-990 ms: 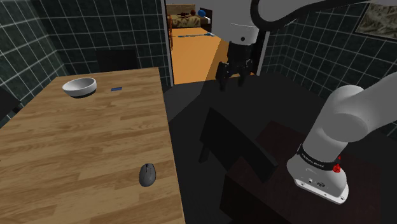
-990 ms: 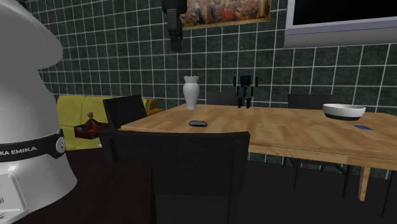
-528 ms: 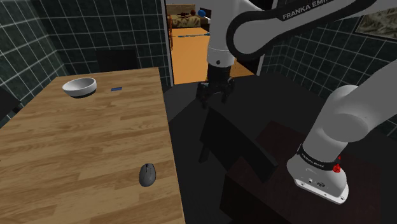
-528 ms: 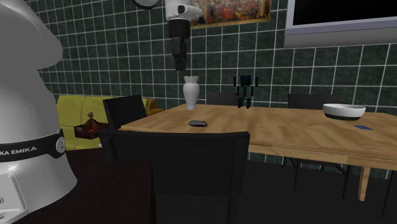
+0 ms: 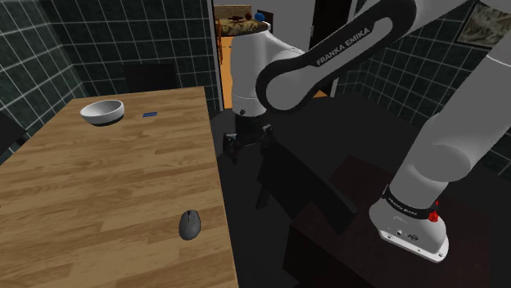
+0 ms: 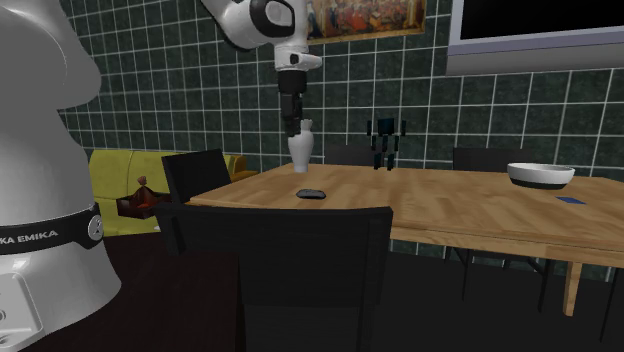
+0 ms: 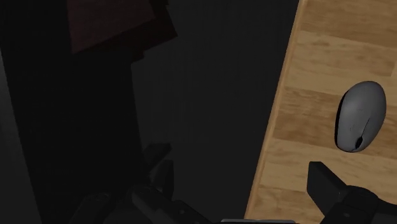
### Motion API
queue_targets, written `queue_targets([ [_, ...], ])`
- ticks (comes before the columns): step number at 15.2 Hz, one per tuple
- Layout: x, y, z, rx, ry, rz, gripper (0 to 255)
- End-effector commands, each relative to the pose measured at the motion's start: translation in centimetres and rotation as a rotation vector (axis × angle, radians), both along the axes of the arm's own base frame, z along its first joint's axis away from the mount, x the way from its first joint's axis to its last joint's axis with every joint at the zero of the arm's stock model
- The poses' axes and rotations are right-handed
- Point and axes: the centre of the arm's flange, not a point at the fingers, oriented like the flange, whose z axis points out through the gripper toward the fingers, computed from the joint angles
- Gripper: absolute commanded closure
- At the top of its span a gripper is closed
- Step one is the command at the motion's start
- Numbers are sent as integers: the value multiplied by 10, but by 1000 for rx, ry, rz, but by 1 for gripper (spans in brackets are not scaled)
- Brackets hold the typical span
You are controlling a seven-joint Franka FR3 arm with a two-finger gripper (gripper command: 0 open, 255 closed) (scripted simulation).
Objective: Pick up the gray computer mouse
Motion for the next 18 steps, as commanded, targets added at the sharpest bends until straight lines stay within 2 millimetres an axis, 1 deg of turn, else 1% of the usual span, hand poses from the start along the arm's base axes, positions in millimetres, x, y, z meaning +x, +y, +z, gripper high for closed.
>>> queue_targets([
  [1, 10, 19, -17, -6, 3, -19, 0],
  [10, 57, 105, -92, -38, 22, -95, 0],
  [18, 102, 176, -161, -67, 38, -163, 0],
])
